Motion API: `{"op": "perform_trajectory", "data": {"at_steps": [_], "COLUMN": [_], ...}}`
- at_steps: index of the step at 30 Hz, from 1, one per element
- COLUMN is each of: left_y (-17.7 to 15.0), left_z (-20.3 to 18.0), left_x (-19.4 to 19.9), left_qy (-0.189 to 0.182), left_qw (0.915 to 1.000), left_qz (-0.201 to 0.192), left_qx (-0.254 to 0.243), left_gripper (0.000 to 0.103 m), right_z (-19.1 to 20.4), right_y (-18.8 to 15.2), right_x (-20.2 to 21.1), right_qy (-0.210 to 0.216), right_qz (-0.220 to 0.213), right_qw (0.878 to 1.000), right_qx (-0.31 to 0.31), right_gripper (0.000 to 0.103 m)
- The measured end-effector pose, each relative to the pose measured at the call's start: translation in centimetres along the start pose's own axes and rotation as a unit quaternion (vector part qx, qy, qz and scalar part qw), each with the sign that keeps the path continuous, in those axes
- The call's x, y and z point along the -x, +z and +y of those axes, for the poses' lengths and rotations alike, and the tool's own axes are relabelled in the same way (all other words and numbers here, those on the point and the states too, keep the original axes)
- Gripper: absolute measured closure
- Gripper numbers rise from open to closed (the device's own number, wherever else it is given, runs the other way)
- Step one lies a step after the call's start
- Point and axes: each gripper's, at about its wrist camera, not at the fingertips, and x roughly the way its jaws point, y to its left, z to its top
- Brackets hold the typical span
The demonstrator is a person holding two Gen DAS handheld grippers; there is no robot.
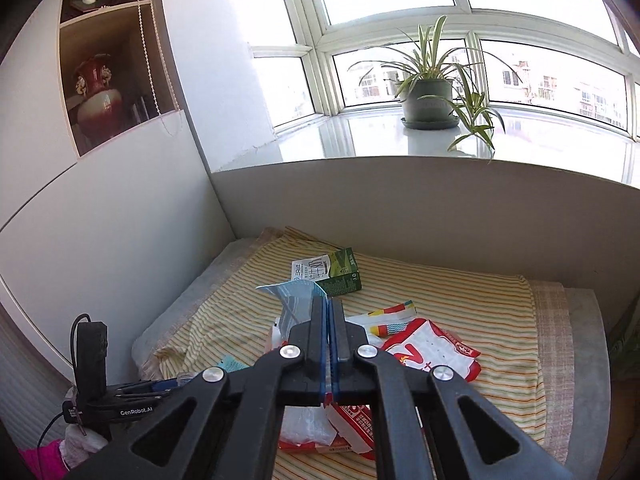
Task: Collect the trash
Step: 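Lift the mask with the right gripper while the left tool approaches the clear jar, then grasp the clear plastic jar with the left gripper and lift it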
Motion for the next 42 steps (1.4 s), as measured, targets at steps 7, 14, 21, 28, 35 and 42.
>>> {"op": "perform_trajectory", "data": {"at_steps": [7,14,21,28,35,42], "left_y": [0.4,0.4,-0.5,-2.3,-5.2,-8.8], "left_z": [-0.4,-0.8,-1.5,-2.1,-3.0,-2.9], "left_x": [1.1,2.2,4.2,6.4,7.8,7.2], "left_qy": [-0.003,-0.010,-0.010,-0.018,-0.034,-0.038], "left_qw": [0.9999,0.9997,0.9993,0.9985,0.9972,0.9963], "left_qz": [-0.013,-0.017,-0.024,-0.029,-0.020,0.008], "left_qx": [-0.007,-0.013,-0.027,-0.043,-0.063,-0.076], "left_gripper": [0.052,0.052,0.052,0.052,0.052,0.052], "right_z": [-0.6,-0.7,0.4,1.3,2.0,3.8], "right_y": [2.3,3.6,2.1,-0.2,-3.7,-8.3], "right_x": [3.8,6.5,8.7,11.5,15.6,19.1], "right_qy": [-0.014,-0.014,-0.008,0.002,0.015,0.023], "right_qz": [-0.051,-0.075,-0.076,-0.075,-0.074,-0.060], "right_qw": [0.999,0.997,0.997,0.997,0.997,0.997], "right_qx": [-0.010,-0.017,-0.010,-0.016,-0.035,-0.031], "right_gripper": [0.103,0.103,0.103,0.103,0.103,0.103]}}
